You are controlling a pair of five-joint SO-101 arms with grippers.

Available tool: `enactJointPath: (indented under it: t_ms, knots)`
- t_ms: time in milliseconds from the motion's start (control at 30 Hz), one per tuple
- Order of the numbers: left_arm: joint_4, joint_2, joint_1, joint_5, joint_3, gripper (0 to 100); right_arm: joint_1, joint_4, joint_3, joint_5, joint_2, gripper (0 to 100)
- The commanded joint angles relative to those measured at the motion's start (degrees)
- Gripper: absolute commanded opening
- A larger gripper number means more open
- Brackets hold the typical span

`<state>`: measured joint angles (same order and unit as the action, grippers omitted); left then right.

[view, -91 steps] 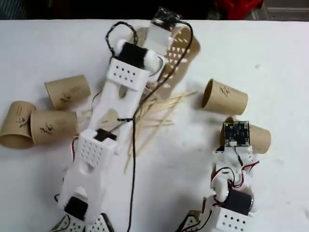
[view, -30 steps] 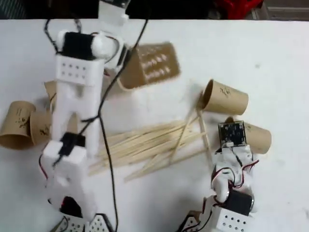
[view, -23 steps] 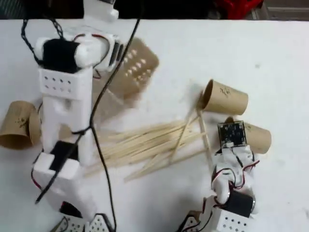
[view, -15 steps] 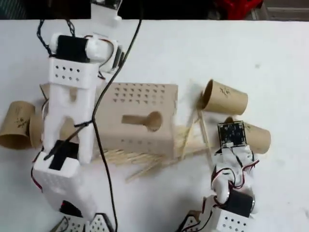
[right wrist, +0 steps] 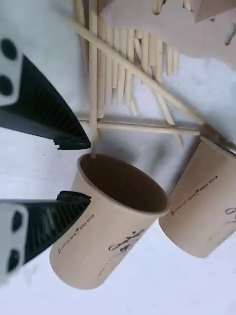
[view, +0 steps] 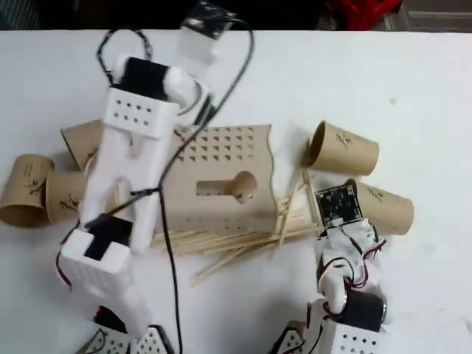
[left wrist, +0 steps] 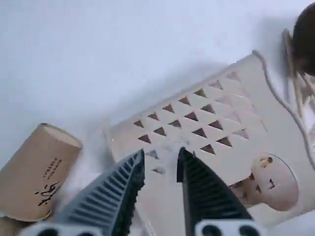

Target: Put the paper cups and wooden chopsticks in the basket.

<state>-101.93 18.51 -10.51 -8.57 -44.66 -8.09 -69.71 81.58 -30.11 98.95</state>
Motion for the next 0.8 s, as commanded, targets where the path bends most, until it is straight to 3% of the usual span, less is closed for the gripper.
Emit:
enactJointPath:
  t_ms: [0,200,467,767]
  knots:
    - [-0.4,-1.1,3.6,-0.8,2.7,13,2.2,-0.1,-7.2,-0.8,-3.0,15.5]
    - [0.3,-3.8,7.3,-6.0,13.4,13,7.7,-0.1,-24.3,0.4,-28.4,15.6]
    - [10.9,-13.7,16.6,-12.4,33.7,13,18.0,0.3,-48.5,11.5,-66.9,15.9]
    - [28.8,-17.8,21.2,-17.9,55.9,13,20.7,0.4,-58.5,13.4,-80.7,15.9]
